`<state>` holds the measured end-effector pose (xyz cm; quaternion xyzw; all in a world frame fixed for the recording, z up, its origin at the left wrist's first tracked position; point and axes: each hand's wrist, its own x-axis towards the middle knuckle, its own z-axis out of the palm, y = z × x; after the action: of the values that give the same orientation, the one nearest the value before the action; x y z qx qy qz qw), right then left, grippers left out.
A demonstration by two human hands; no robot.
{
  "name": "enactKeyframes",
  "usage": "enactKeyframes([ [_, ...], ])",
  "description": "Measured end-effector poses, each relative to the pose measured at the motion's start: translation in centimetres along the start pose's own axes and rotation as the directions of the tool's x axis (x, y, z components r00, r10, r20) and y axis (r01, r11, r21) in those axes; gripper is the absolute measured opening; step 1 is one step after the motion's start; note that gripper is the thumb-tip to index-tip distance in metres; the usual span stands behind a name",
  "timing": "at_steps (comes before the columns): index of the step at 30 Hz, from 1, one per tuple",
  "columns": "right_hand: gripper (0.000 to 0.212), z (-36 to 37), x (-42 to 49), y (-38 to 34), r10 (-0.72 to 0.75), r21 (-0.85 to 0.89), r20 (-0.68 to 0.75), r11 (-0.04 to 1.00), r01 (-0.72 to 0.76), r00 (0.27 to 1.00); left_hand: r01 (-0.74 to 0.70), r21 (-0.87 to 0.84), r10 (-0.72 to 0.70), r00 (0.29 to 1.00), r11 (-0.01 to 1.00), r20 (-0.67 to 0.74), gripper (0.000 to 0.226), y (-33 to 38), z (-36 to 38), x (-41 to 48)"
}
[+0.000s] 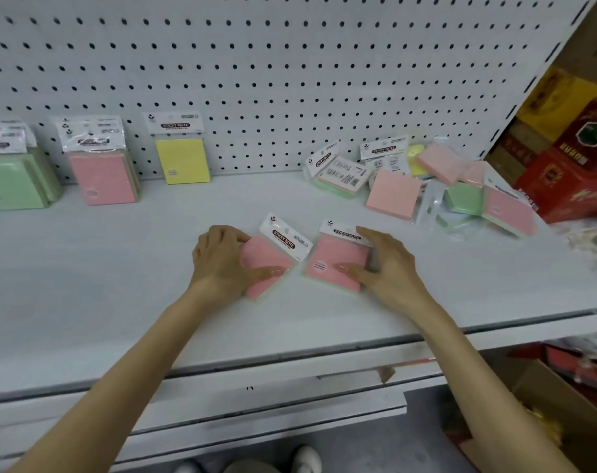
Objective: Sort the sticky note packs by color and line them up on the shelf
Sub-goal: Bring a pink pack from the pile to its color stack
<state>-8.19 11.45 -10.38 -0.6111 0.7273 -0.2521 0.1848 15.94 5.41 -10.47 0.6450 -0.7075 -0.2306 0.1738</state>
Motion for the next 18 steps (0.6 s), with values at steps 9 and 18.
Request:
enactKeyframes([
  [9, 0.085, 1.2, -1.2, -3.4, 0.25, -0.204, -0.218, 0.933, -0.295, 0.943, 0.096, 0.038, -0.099, 0.991, 0.995, 0.085, 0.077, 1.9, -1.1, -1.4],
  [18, 0.083, 4.5, -3.0, -3.7, 0.255, -0.206, -0.383, 0.914, -0.35, 0.888, 0.18, -0.467, -0.241, 0.968, 0.866, -0.074, 0.036, -4.2, -5.5, -1.7],
])
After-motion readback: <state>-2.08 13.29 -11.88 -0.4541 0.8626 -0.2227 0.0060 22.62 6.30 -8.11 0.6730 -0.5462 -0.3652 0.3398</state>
